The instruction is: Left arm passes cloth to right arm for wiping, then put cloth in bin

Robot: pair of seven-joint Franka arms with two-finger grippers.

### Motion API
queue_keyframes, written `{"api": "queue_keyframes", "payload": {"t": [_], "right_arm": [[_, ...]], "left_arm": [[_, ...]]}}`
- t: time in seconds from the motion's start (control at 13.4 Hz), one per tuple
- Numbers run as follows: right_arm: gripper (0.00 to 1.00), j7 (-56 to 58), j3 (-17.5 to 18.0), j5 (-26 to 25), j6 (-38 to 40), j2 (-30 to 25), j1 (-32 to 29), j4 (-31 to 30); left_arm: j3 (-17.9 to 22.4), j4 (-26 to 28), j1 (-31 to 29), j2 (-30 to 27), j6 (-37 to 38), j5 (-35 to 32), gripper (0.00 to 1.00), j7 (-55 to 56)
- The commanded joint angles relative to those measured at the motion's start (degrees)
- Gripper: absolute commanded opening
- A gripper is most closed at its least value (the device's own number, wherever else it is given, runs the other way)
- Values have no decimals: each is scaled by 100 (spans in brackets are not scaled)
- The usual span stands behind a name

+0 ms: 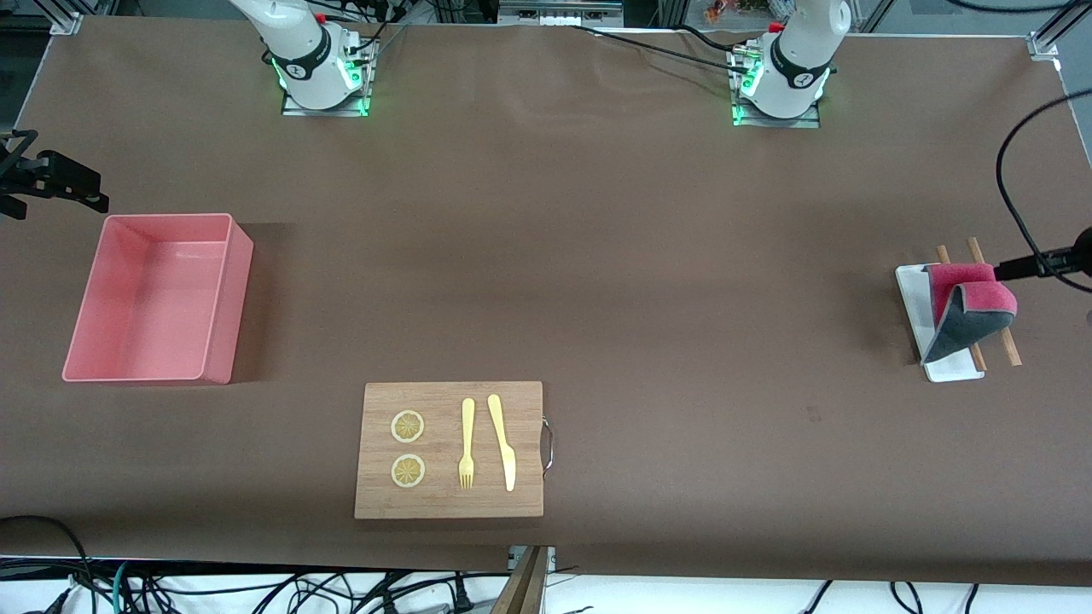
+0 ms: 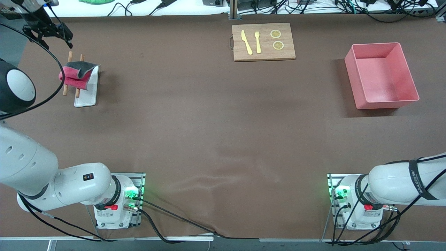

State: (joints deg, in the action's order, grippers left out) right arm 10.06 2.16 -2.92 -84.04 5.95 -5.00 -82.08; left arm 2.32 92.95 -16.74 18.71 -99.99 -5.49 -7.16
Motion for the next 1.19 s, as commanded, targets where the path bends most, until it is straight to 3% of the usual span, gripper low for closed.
{"api": "queue_keyframes", "payload": {"t": [0.0, 0.15, 0.67, 0.82, 1.12], "right_arm": [[100, 127, 21, 89, 19, 11, -63, 69], [100, 127, 21, 89, 19, 11, -63, 69], [100, 127, 12, 98, 19, 11, -81, 69], [100, 119, 12, 116, 19, 11, -81, 69], [100, 127, 21, 116, 19, 46, -107, 69]], "left_arm": [[-65, 590, -276, 98, -808, -110, 100, -225], [-65, 899, -356, 176, -1022, -101, 100, -216], [-74, 865, -356, 581, -1145, -84, 100, -198], [-65, 865, -356, 660, -1145, -110, 86, -225], [-56, 865, -391, 730, -1145, -110, 67, -233]]}}
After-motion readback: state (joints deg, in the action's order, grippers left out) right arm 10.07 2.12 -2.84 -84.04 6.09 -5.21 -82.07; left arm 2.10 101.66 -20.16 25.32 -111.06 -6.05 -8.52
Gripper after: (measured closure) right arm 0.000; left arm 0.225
